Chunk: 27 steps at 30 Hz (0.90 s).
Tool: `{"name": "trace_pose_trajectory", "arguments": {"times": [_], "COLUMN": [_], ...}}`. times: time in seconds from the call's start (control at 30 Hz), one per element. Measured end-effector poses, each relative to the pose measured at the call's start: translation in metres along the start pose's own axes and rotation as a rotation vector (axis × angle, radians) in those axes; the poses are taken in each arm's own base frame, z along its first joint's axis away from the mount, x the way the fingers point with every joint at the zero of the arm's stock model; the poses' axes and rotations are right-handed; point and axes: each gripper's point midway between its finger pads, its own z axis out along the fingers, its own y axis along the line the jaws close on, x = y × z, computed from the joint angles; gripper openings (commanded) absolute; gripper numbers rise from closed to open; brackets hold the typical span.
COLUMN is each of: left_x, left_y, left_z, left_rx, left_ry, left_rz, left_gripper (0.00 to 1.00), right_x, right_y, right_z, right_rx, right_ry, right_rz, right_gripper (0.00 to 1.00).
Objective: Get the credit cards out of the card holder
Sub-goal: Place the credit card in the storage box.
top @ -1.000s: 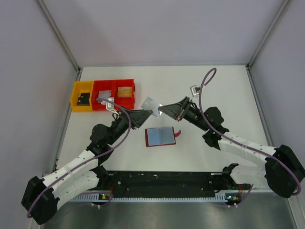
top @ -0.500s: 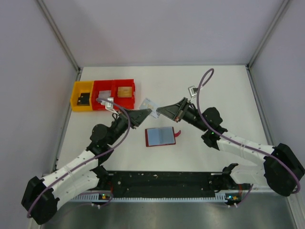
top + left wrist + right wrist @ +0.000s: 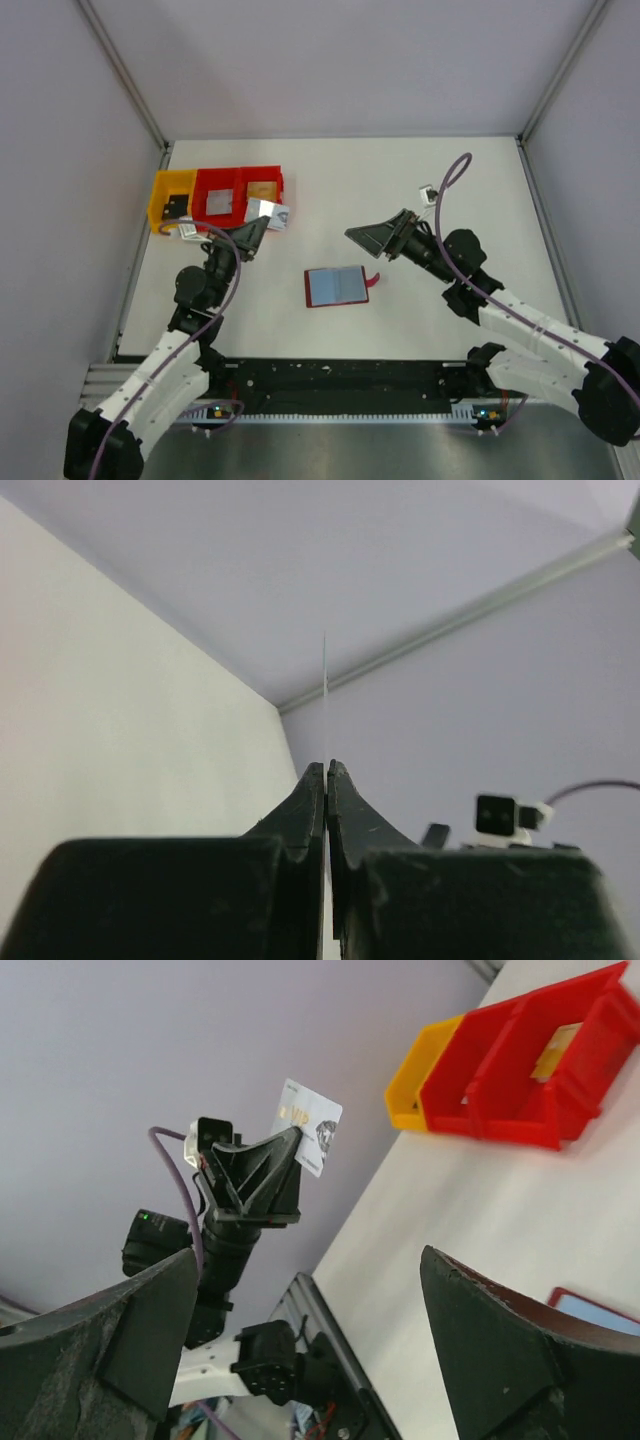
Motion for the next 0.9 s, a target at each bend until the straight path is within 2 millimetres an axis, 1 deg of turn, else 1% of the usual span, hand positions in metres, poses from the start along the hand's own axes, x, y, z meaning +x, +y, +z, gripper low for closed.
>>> {"name": "trace_pose_trajectory", "arguments": {"times": [0.03,0.1,0.23,0.27,0.37,0.5,0.6,0.67,0.8,0.9], "left_x": [-0.009,-0.03,-0.062,-0.068,-0.091,-0.113,-0.128,-0.137,-0.15,-0.158], "left_y": [0.009,0.036,0.081,0.091,0.133,0.175,0.199,0.213,0.239,0.253], "left_z": [0.0,-0.002,-0.005,-0.006,-0.011,-0.011,-0.003,0.006,0.03,0.05], "left_rx": [-0.027,-0.107,-0.249,-0.278,-0.408,-0.535,-0.589,-0.614,-0.637,-0.637], "left_ry": [-0.03,-0.092,-0.172,-0.185,-0.226,-0.248,-0.251,-0.248,-0.226,-0.2], "left_rz": [0.006,0.022,0.042,0.045,0.066,0.073,0.069,0.063,0.05,0.048], "left_gripper": [0.0,0.0,0.0,0.0,0.0,0.0,0.0,0.0,0.0,0.0], "right_x": [-0.004,-0.009,-0.013,-0.013,-0.008,-0.001,0.003,0.004,0.005,0.005], "right_y": [-0.003,-0.011,-0.029,-0.033,-0.043,-0.056,-0.062,-0.065,-0.07,-0.072], "right_z": [-0.003,-0.009,-0.018,-0.02,-0.025,-0.03,-0.033,-0.035,-0.039,-0.042], "right_rx": [0.017,0.053,0.121,0.136,0.173,0.211,0.23,0.239,0.252,0.259], "right_ry": [-0.008,-0.019,-0.014,-0.008,0.02,0.063,0.087,0.098,0.116,0.122], "right_rz": [-0.021,-0.056,-0.121,-0.135,-0.181,-0.232,-0.26,-0.274,-0.296,-0.305], "right_gripper": [0.94,0.96,0.98,0.98,0.98,0.98,0.98,0.98,0.98,0.98]}}
